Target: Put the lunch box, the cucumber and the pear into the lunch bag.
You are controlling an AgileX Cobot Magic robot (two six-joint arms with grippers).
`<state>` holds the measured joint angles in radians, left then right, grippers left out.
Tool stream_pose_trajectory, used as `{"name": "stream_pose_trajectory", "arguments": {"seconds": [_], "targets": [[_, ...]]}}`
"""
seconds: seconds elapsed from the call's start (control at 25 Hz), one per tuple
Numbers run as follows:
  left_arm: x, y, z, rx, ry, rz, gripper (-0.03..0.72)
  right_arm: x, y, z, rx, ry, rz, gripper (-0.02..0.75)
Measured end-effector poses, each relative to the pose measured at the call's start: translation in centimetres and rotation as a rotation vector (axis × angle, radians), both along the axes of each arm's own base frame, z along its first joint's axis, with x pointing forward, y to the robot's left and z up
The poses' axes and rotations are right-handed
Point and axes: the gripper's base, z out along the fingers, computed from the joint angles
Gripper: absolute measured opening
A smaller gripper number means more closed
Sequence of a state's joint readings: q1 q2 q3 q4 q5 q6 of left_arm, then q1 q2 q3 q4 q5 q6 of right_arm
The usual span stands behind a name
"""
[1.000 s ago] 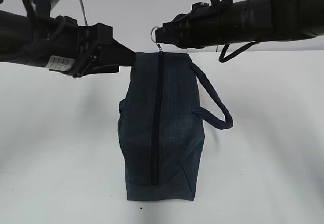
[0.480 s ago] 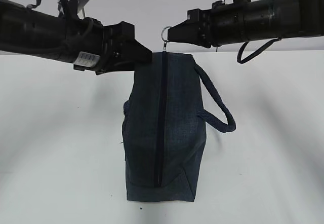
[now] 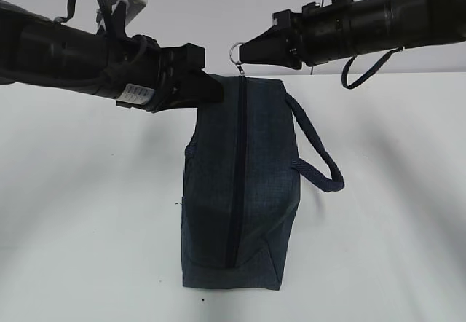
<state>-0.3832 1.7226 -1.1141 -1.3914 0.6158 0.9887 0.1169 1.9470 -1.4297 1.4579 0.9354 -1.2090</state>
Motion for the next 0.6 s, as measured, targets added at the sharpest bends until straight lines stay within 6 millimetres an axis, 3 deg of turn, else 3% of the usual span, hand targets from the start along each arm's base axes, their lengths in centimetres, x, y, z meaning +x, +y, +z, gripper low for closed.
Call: {"name": "stream_pose_trajectory", "arguments": {"seconds": [0.2,0.6], "targets": [[0.0,0.0,0.0,0.009,-0.012,-0.011,0.027,0.5,-1.3,0.7,-0.03,0.009,-0.005,0.006],[-0.6,-0.4,0.0,-0.008,-0.011,-0.088,0.02,2.1,-1.4,-0.7,-0.009,0.086,0.059,0.006]]}}
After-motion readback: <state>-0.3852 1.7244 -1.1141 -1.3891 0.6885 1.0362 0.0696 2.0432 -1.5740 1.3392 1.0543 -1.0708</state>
